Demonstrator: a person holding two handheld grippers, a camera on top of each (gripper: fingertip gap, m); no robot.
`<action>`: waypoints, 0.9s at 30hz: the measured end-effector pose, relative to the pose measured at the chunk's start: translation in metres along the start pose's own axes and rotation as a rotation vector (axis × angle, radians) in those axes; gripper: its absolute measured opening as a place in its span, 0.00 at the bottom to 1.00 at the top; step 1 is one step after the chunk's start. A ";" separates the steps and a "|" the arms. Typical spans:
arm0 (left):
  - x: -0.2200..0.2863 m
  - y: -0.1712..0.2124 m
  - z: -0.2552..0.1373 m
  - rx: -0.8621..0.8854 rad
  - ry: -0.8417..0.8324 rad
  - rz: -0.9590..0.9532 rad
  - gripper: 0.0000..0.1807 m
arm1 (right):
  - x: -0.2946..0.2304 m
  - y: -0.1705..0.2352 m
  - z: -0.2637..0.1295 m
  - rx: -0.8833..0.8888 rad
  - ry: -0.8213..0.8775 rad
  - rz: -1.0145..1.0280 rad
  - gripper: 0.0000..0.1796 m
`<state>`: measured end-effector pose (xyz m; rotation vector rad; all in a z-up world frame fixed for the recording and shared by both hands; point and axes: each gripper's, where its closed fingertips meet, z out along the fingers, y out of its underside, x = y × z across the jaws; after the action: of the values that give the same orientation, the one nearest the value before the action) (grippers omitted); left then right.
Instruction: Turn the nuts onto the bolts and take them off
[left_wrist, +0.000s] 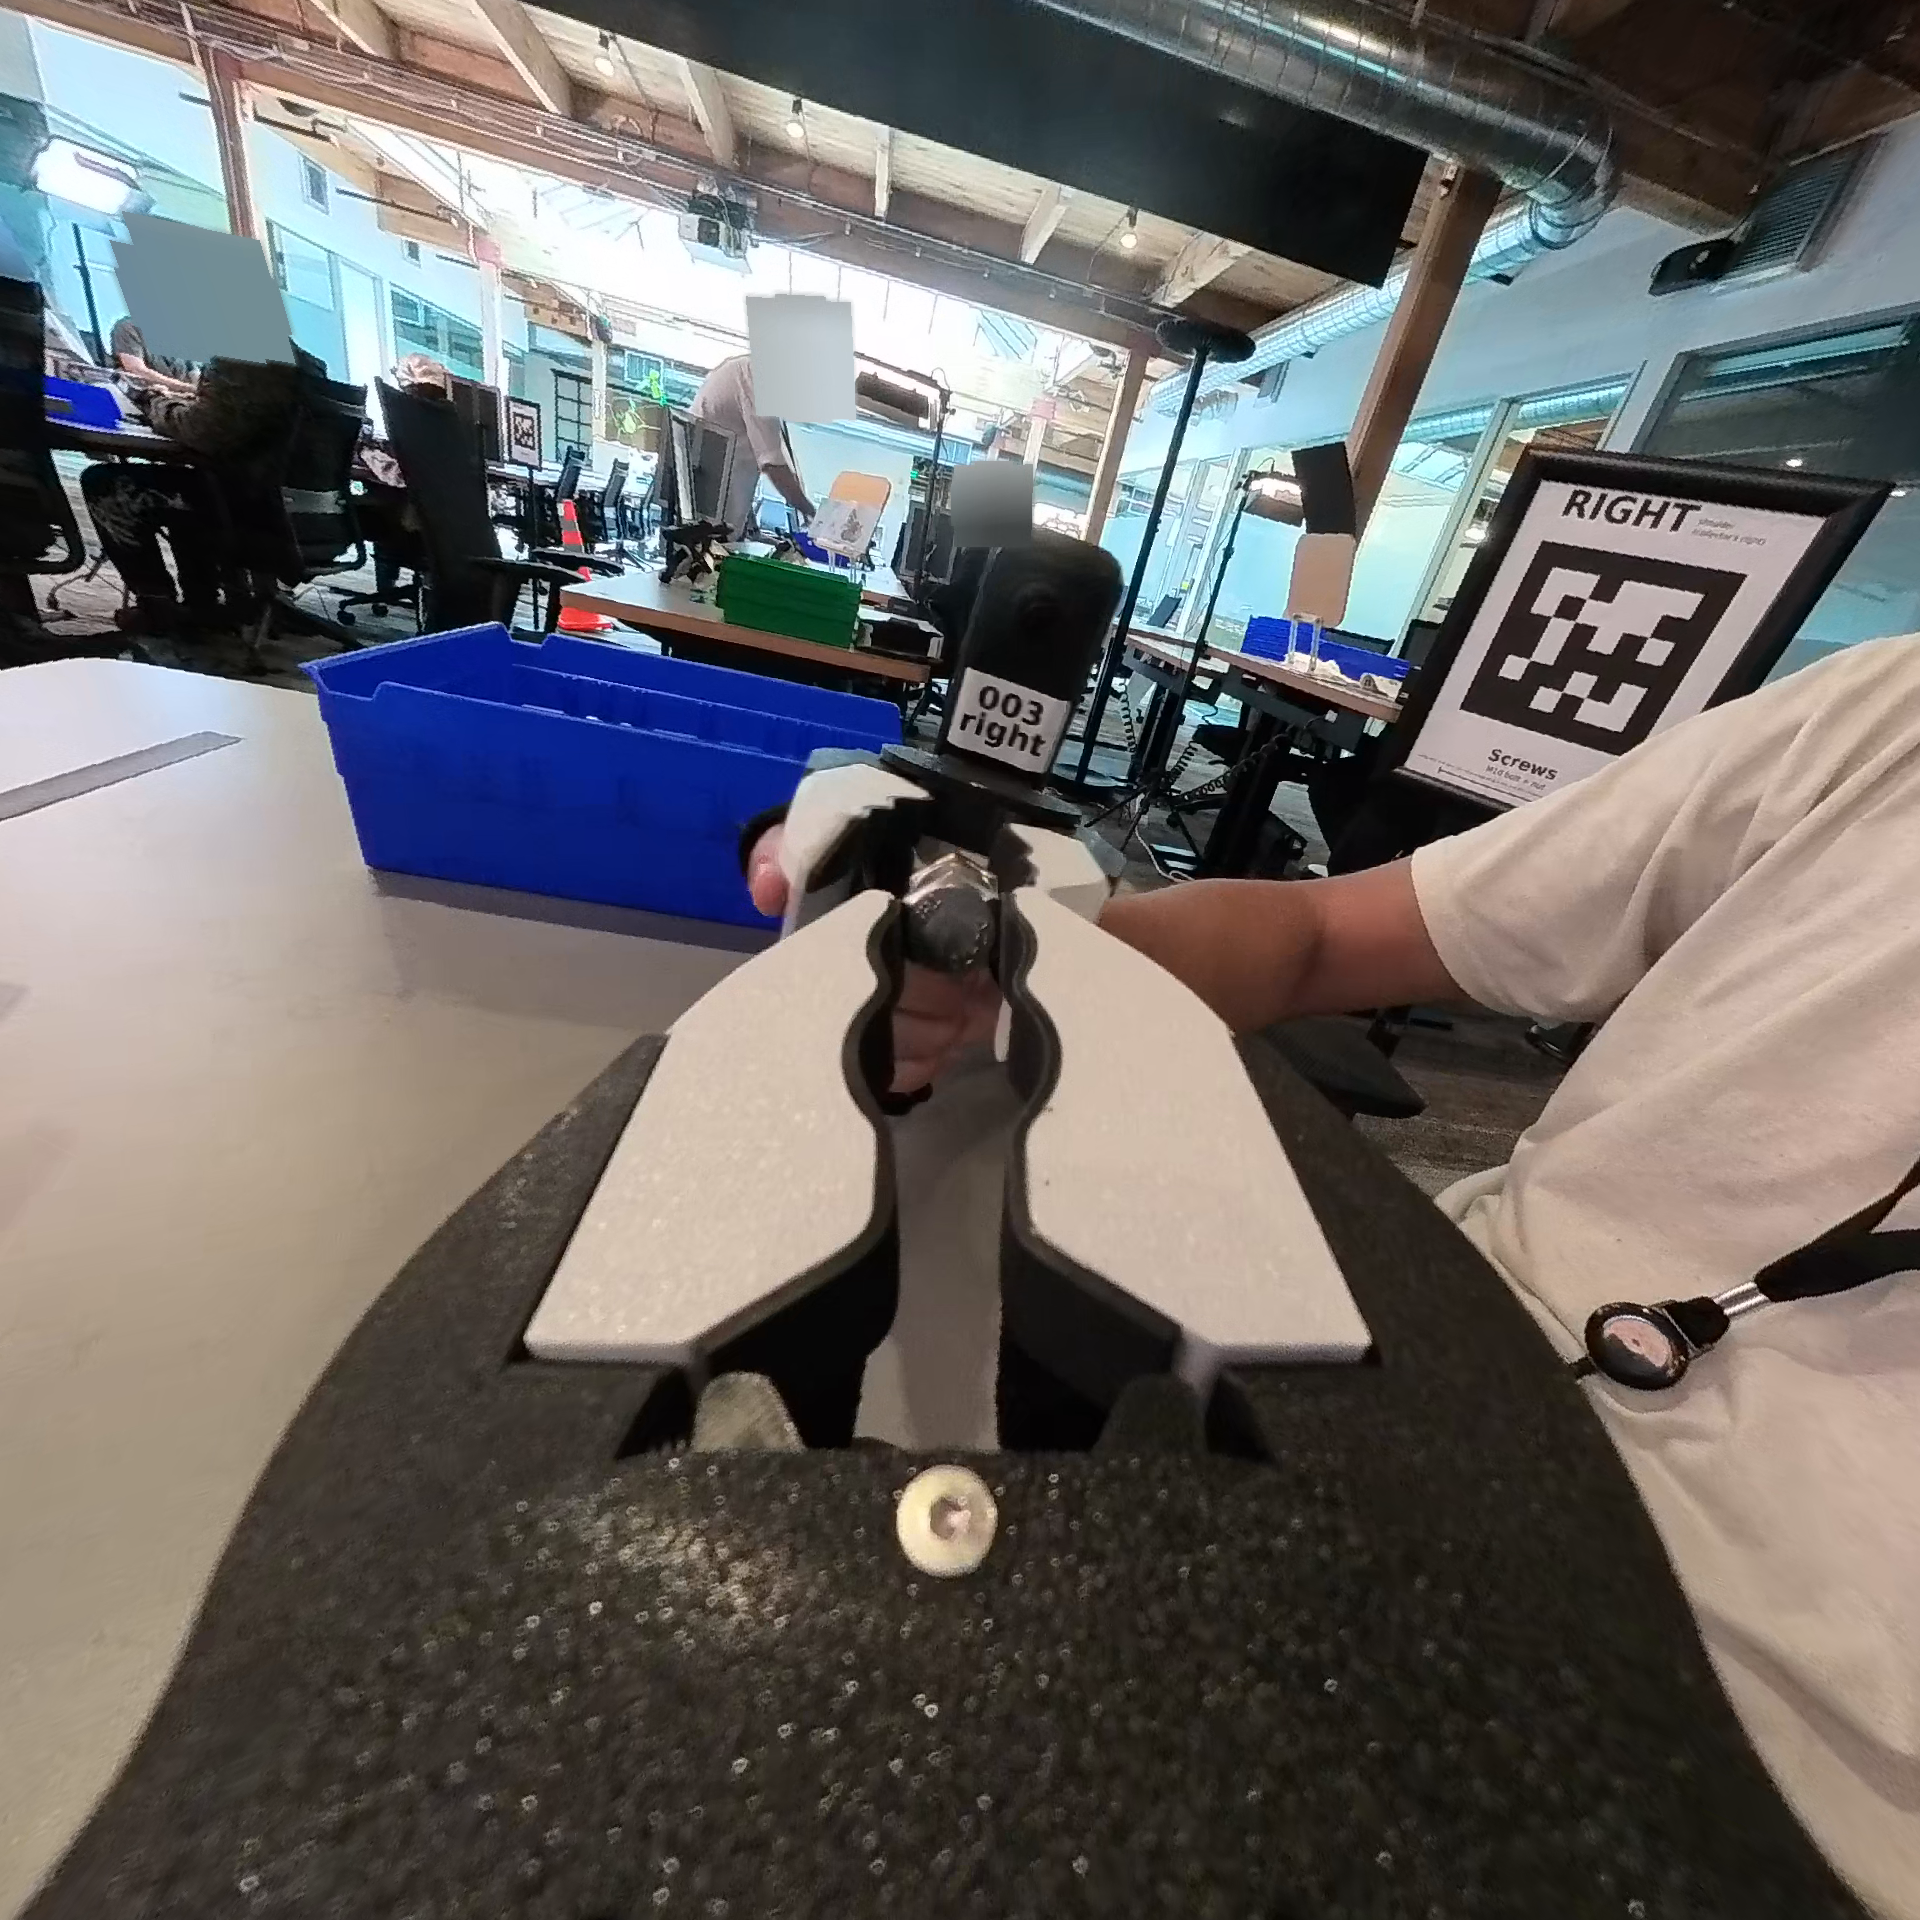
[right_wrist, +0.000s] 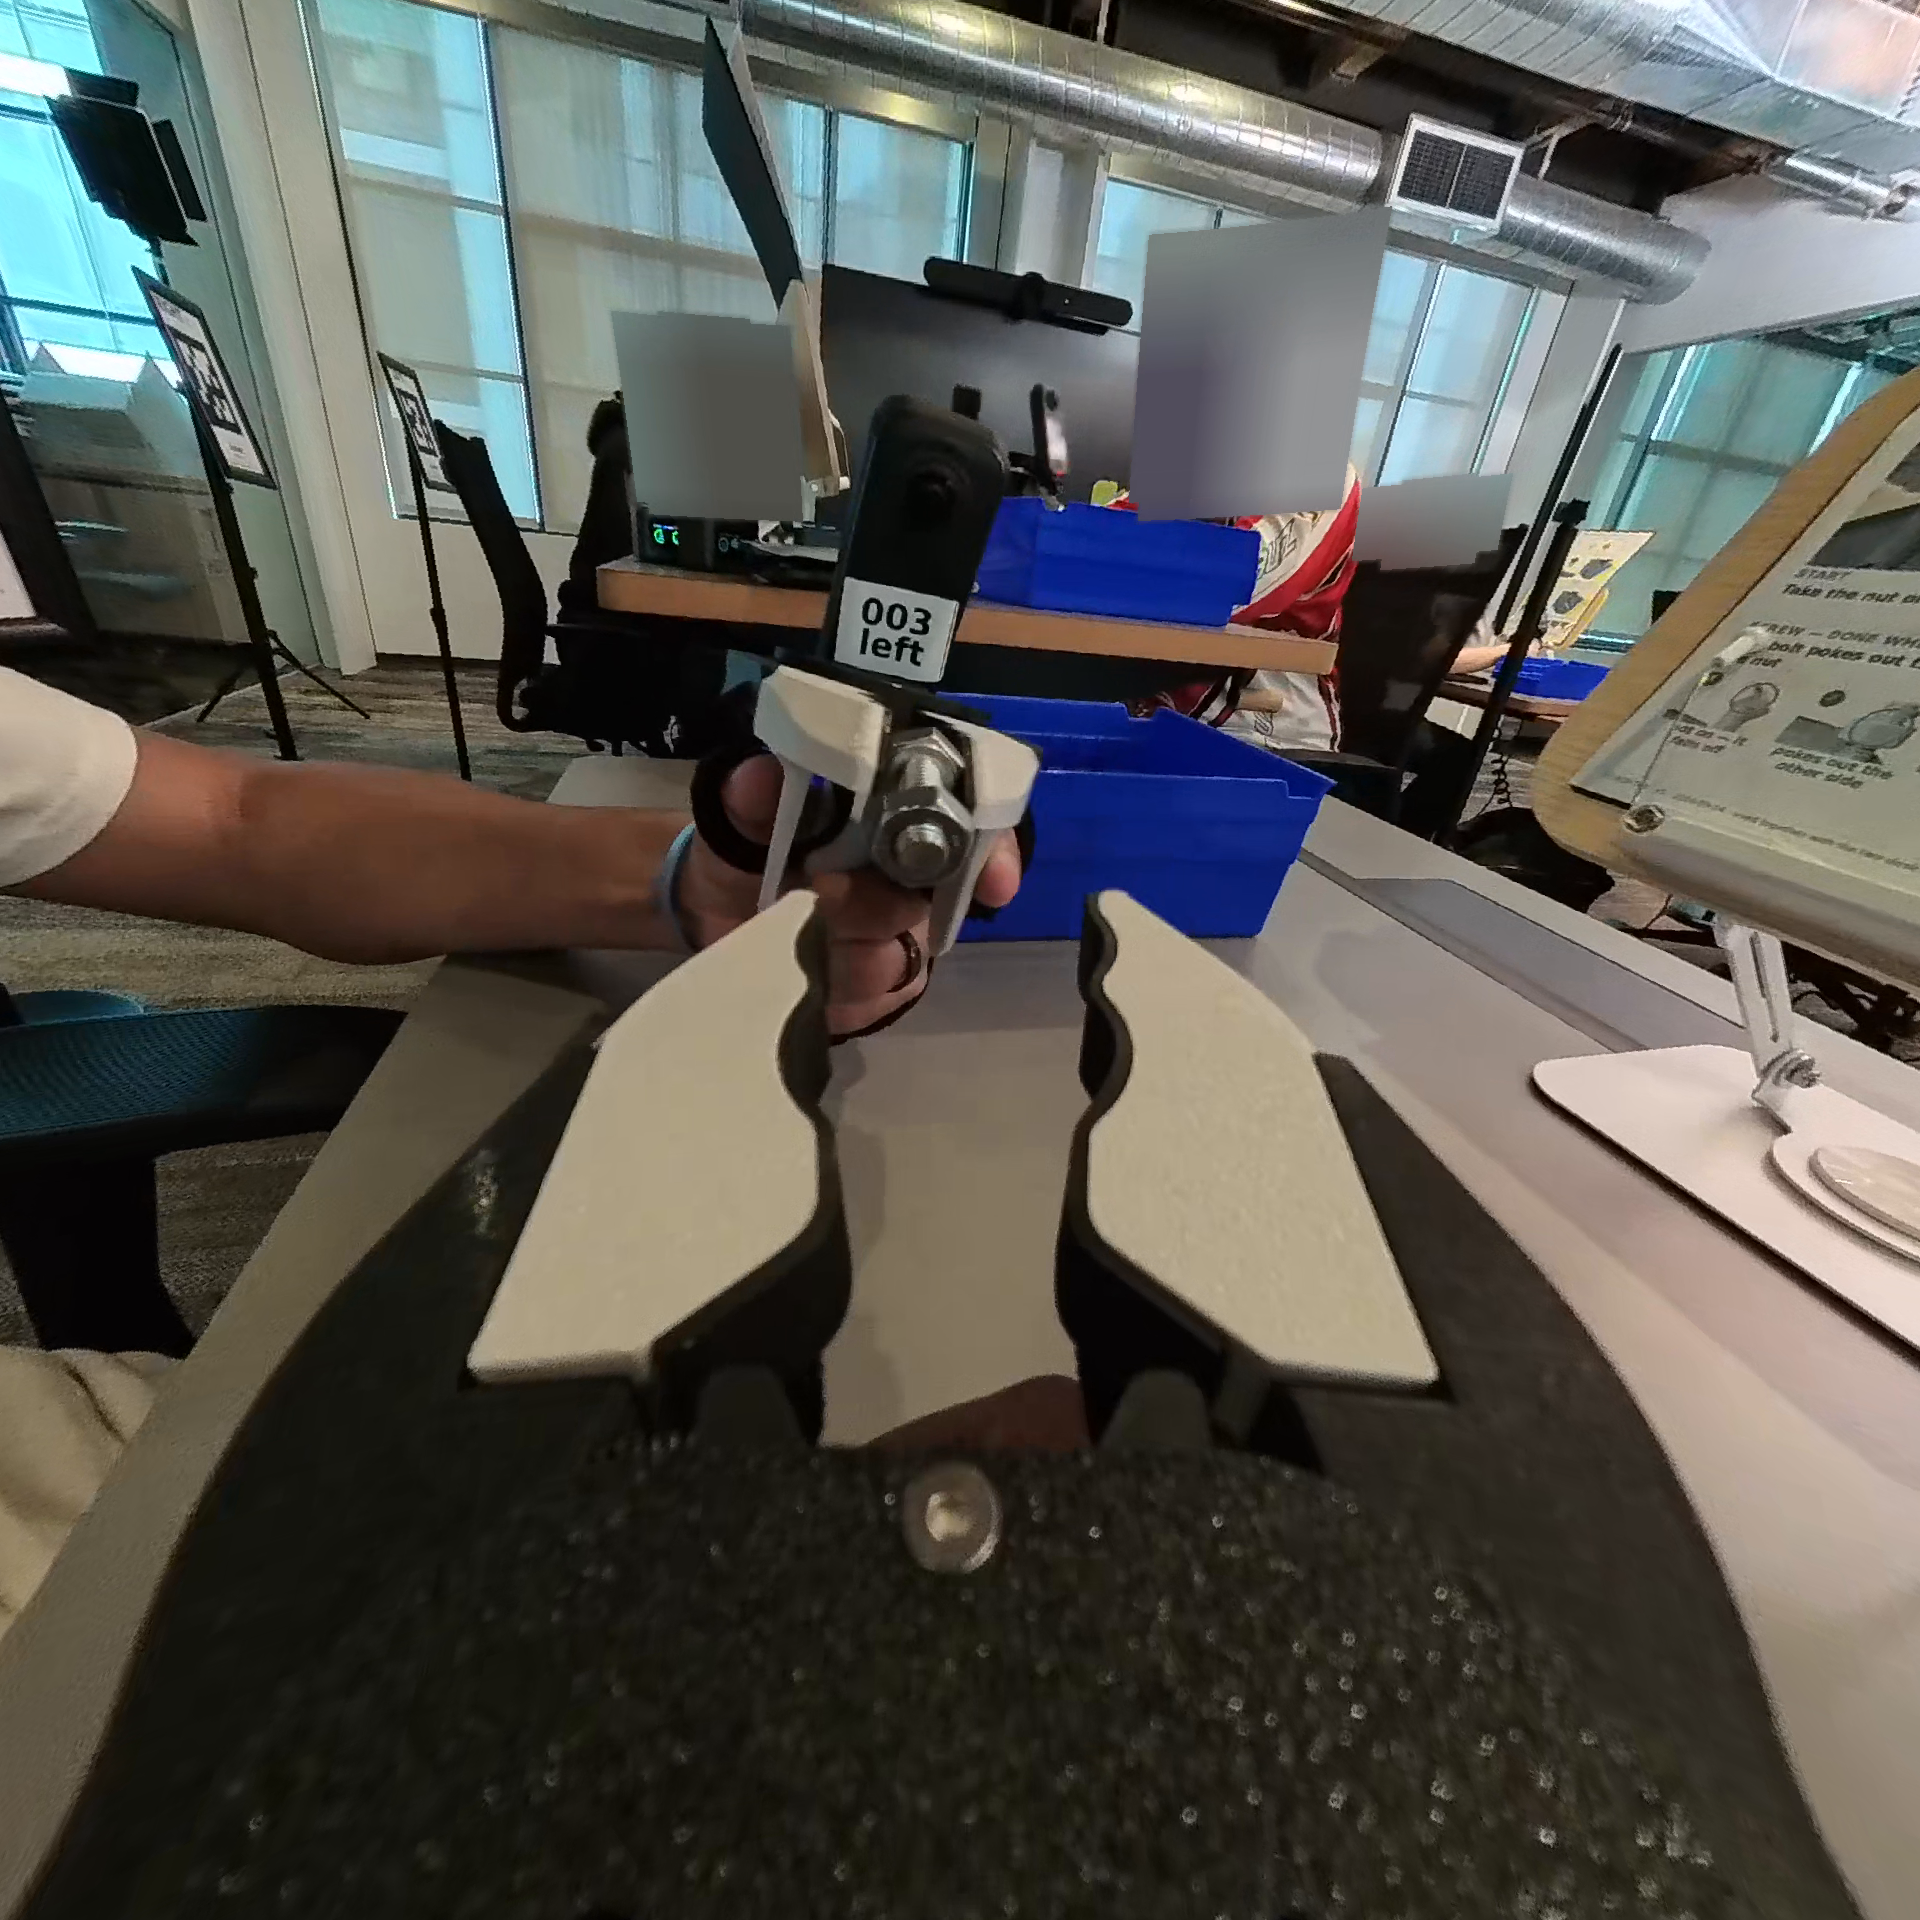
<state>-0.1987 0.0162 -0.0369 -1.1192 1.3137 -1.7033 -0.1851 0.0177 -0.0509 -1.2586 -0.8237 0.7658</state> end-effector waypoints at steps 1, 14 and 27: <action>0.000 0.000 0.000 -0.002 -0.001 0.000 0.09 | -0.002 -0.002 0.000 0.014 -0.006 -0.009 0.25; 0.000 0.000 0.002 0.004 0.002 -0.007 0.09 | 0.000 0.035 0.020 -0.139 0.010 -0.094 0.26; -0.001 0.002 0.001 -0.014 -0.006 0.003 0.09 | -0.018 0.002 0.016 0.017 -0.020 -0.139 0.25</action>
<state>-0.1972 0.0164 -0.0394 -1.1292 1.3250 -1.6903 -0.2081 0.0106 -0.0525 -1.1674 -0.9090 0.6736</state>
